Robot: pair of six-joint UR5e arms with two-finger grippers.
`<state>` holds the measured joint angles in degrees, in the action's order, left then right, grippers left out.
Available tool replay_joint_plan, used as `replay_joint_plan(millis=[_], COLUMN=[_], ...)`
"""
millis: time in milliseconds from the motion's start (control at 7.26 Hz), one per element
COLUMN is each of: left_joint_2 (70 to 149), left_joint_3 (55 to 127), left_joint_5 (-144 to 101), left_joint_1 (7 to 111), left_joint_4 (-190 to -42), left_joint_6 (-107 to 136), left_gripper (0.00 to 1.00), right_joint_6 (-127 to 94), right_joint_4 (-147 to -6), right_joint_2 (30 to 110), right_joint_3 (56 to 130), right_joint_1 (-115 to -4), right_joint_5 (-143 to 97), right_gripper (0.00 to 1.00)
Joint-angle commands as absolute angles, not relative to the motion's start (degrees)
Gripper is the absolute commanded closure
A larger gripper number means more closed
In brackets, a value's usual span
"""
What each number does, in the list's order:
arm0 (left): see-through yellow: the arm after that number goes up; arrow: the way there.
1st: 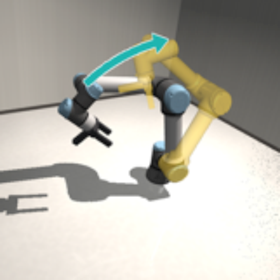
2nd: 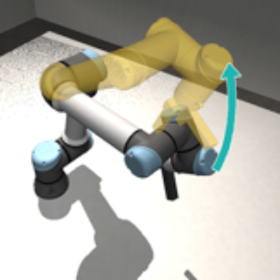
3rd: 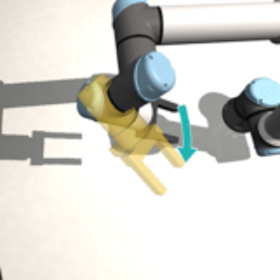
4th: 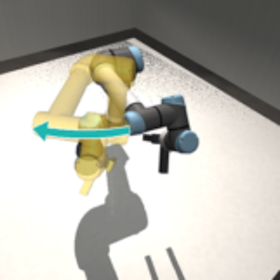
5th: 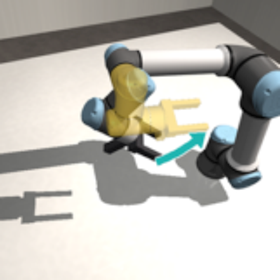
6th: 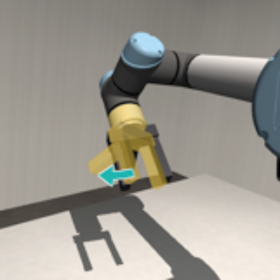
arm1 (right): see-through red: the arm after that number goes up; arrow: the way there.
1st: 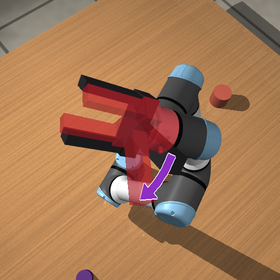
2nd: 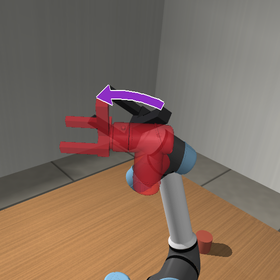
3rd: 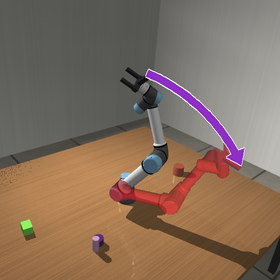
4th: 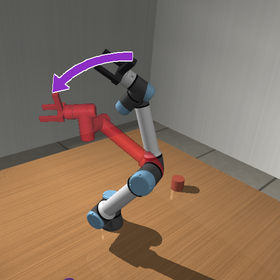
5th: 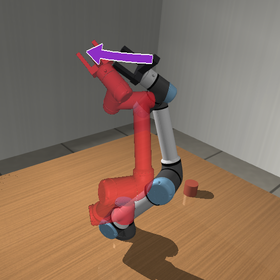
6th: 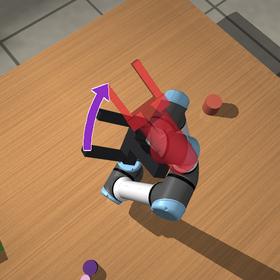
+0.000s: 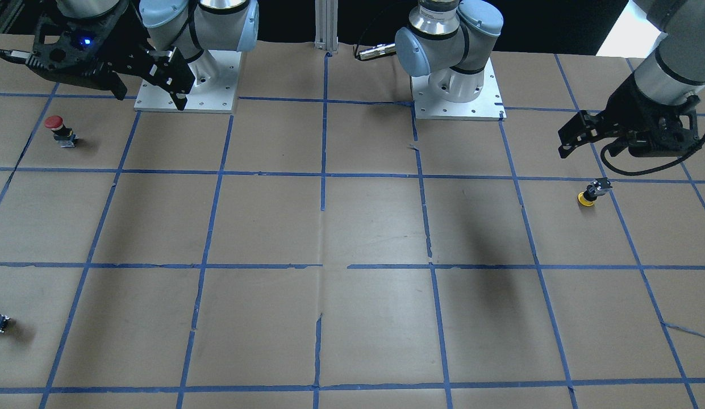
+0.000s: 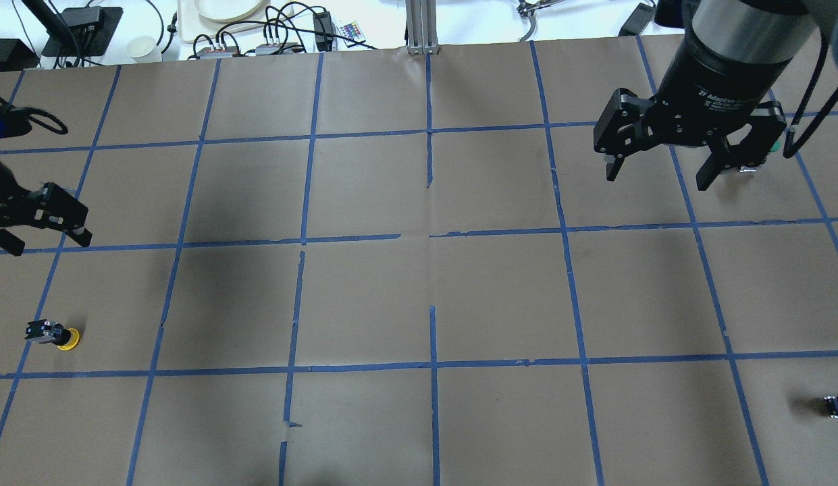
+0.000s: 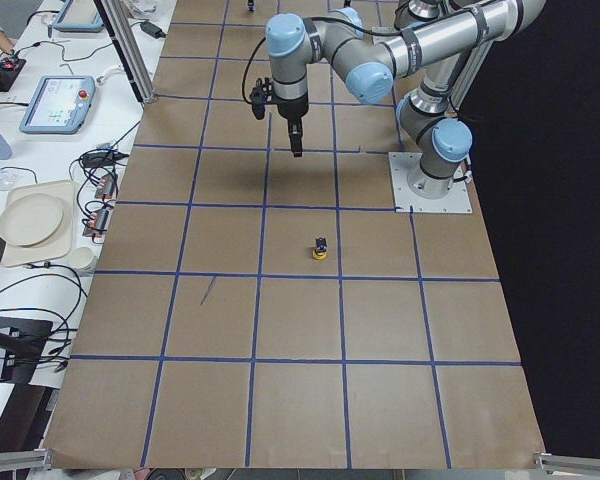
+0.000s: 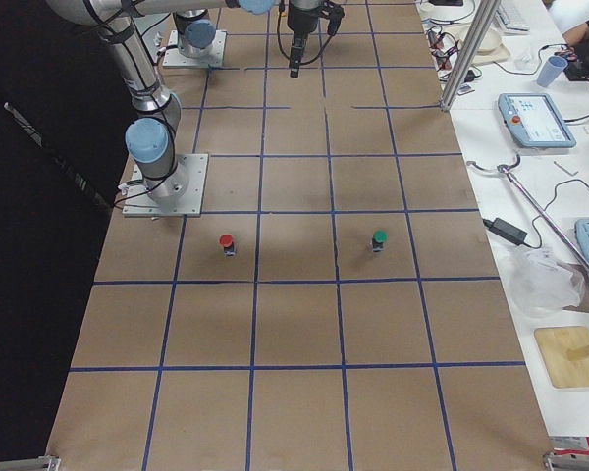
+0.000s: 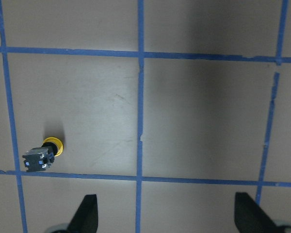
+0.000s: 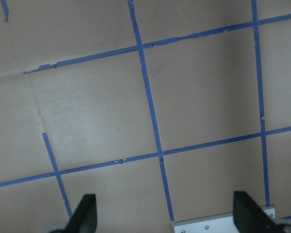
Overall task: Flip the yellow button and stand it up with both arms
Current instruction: 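Lower the left gripper around the yellow button's body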
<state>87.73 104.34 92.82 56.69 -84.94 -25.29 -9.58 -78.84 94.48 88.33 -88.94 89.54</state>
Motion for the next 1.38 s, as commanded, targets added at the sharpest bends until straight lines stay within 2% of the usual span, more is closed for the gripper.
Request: replay_joint_plan(millis=[0,551,964,1239], left_joint_2=[89.02,102.11,102.48,101.43], left_joint_3=[108.54,110.04,112.75,119.58], left_joint_5=[92.55,92.02,92.46,92.64], left_joint_1=[48.10,40.61,41.49,40.26], left_joint_4=[-79.84,-62.60,-60.93,-52.60], left_joint_6=[-34.12,-53.49,-54.14,-55.46], left_gripper=[0.01,0.01,0.03,0.05], right_joint_6=[-9.58,-9.58,-9.58,-9.67], right_joint_4=[-78.84,-78.84,-78.75,-78.75], right_joint_2=[94.48,94.48,94.48,94.57], right_joint_3=[88.33,88.33,88.33,88.68], right_joint_1=[-88.95,-88.95,-88.95,-88.95], right_joint_5=[89.56,89.56,89.56,89.56], right_gripper=[0.00,0.00,0.00,0.00])
